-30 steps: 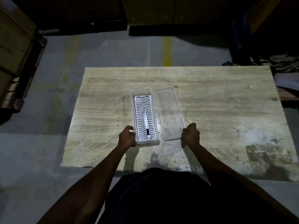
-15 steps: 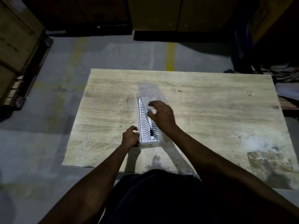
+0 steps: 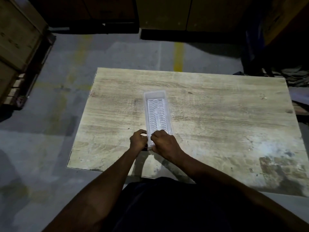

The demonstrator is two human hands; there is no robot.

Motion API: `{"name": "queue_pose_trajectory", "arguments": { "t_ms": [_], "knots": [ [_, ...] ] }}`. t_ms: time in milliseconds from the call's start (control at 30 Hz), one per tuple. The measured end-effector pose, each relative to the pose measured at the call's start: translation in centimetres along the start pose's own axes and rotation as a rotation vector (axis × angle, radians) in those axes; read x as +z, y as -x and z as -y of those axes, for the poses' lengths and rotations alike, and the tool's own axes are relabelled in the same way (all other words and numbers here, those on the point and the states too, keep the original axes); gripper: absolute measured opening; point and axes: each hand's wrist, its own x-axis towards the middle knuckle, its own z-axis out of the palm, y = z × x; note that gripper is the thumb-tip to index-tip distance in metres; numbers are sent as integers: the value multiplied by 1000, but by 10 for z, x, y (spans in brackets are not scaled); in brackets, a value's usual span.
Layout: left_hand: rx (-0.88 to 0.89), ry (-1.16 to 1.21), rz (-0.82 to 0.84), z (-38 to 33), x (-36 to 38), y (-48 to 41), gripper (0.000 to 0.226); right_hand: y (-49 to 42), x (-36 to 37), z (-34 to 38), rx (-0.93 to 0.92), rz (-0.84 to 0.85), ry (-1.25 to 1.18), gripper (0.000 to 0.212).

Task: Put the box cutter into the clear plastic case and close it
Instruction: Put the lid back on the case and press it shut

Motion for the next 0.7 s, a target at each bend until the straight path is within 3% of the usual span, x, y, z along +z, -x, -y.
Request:
{"name": "queue_pose_trajectory", "arguments": {
  "t_ms": [167,267,367,500,567,700],
  "knots": [
    [-18,16,-24,5,0,-3,28,-2,17,-4,85,187,-121,34],
    [-62,121,62,1,-5,0,26,8,21,-16,254,27,-341,34],
    [-88,121,227,-4,-12,8,51,21,23,-44,469,-129,-396,35],
    [-60,-15,350,7,-17,12,90,33,7,-65,675,39,-707,54],
    [-51,-7,357,12,-16,13,91,36,5,-65,718,150,-812,62],
    [-54,-6,347,13,-12,13,80,38,16,-64,852,130,-876,67]
  ]
}}
